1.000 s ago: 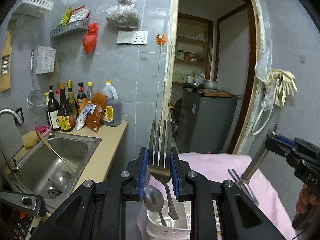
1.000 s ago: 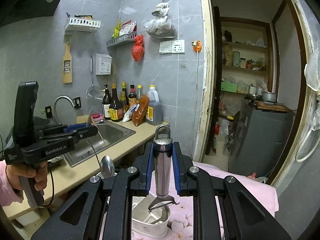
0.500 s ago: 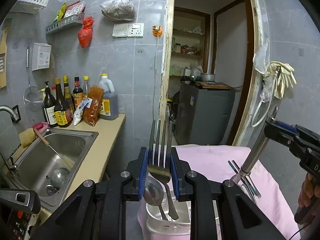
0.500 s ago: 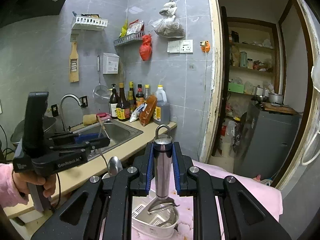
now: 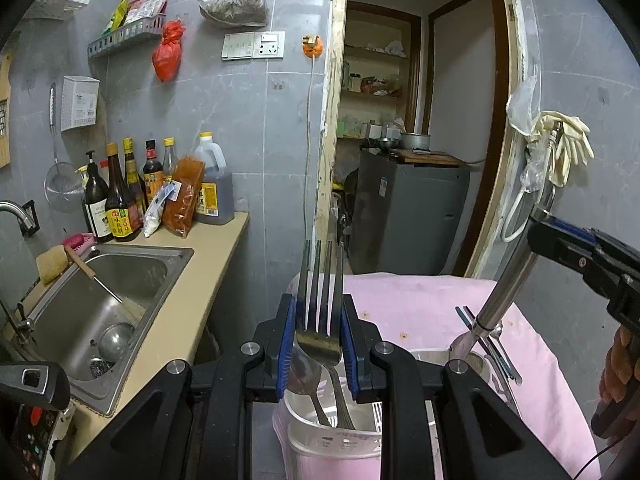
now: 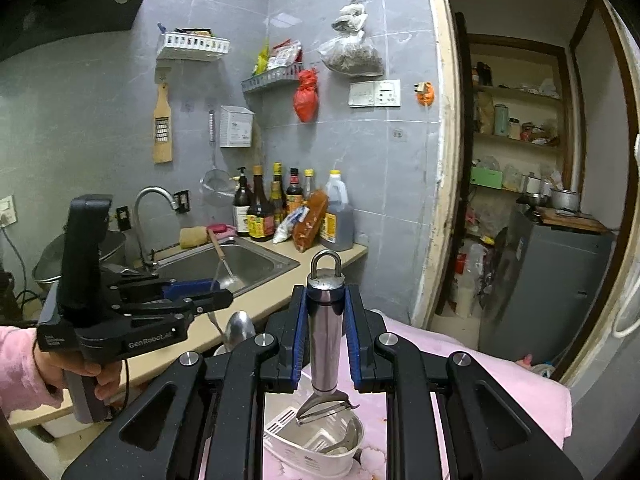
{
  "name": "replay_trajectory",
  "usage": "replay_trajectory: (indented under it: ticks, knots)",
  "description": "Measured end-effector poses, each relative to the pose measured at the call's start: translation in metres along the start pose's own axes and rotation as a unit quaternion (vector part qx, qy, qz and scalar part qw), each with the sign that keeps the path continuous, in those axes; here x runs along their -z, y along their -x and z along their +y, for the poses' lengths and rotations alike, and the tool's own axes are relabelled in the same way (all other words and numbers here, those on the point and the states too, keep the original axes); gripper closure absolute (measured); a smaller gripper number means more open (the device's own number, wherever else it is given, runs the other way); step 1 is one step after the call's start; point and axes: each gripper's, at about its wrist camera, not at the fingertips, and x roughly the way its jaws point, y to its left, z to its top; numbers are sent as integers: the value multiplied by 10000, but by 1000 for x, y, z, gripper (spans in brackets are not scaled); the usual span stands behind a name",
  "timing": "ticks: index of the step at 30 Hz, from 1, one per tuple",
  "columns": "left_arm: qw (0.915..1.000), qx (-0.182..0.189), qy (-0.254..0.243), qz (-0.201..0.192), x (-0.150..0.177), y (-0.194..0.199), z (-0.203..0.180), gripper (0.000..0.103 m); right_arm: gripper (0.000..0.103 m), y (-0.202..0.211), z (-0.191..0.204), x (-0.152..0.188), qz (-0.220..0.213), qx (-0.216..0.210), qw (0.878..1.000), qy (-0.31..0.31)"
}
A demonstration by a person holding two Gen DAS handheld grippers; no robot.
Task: Organize utensils
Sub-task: 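Carry fork and scoop over the white caddy and open both tools to drop them, then move both tools back to the remaining utensils on the tablecloth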
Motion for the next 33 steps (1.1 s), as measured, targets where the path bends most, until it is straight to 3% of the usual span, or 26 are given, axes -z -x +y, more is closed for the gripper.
replay_trajectory:
  ticks: [10,21,22,25,27,30,32,33]
  knots:
    - [9999,-16,55,87,4,-2,1,83,87,-6,7,4,117,-273,9991,289]
    - [9996,53,122,238,9,-8,1,82,86,-23,-3,27,528,-236,9983,37]
    - [9995,79,147,265,10,-9,2,82,84,-23,-4,27,531,-222,9983,-28]
    - [9989,215,265,336,11,-10,5,82,62,-17,-12,29,473,-195,9979,-407]
    - [9983,337,362,313,12,-8,6,80,60,-8,-19,31,391,-153,9968,-674]
    - [9978,419,452,224,11,-2,4,63,52,7,-29,33,273,166,9943,-1021]
    - [9976,460,509,44,9,6,-1,46,39,21,-36,36,113,400,9917,-1219]
    - [9976,465,512,-16,8,9,-4,44,37,31,-41,37,17,551,9898,-1310]
